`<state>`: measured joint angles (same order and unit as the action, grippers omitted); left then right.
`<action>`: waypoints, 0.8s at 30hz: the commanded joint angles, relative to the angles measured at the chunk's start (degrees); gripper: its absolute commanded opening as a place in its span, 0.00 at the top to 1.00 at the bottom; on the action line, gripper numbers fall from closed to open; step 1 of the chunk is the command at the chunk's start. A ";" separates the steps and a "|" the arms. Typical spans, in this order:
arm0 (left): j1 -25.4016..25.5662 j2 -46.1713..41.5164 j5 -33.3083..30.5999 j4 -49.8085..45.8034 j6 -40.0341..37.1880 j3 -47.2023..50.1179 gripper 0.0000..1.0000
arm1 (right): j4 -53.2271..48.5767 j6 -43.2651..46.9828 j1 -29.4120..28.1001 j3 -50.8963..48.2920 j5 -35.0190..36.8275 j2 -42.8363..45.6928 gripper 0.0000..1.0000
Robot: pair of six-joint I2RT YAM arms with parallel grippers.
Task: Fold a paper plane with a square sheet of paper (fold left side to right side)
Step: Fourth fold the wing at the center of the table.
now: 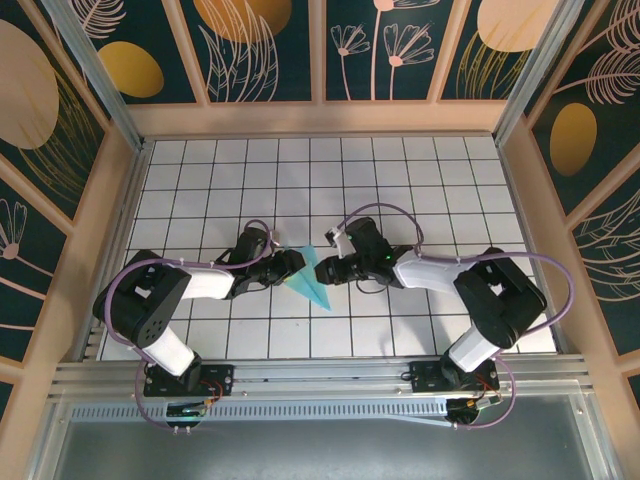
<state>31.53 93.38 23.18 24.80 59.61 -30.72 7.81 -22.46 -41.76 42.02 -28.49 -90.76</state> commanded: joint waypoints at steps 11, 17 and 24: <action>0.29 1.65 -2.61 -4.35 -1.34 0.22 0.57 | 6.17 -2.18 1.94 0.60 -8.41 -5.29 0.68; 0.29 1.71 -2.57 -4.58 -1.43 0.08 0.57 | 7.39 -2.77 1.44 0.77 -9.38 -6.79 0.68; 0.29 1.72 -2.58 -4.43 -1.34 0.20 0.57 | 7.39 -2.76 1.20 1.33 -9.65 -7.96 0.68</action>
<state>31.62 93.38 23.09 24.67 59.61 -30.79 14.00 -24.58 -40.12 41.95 -37.01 -97.62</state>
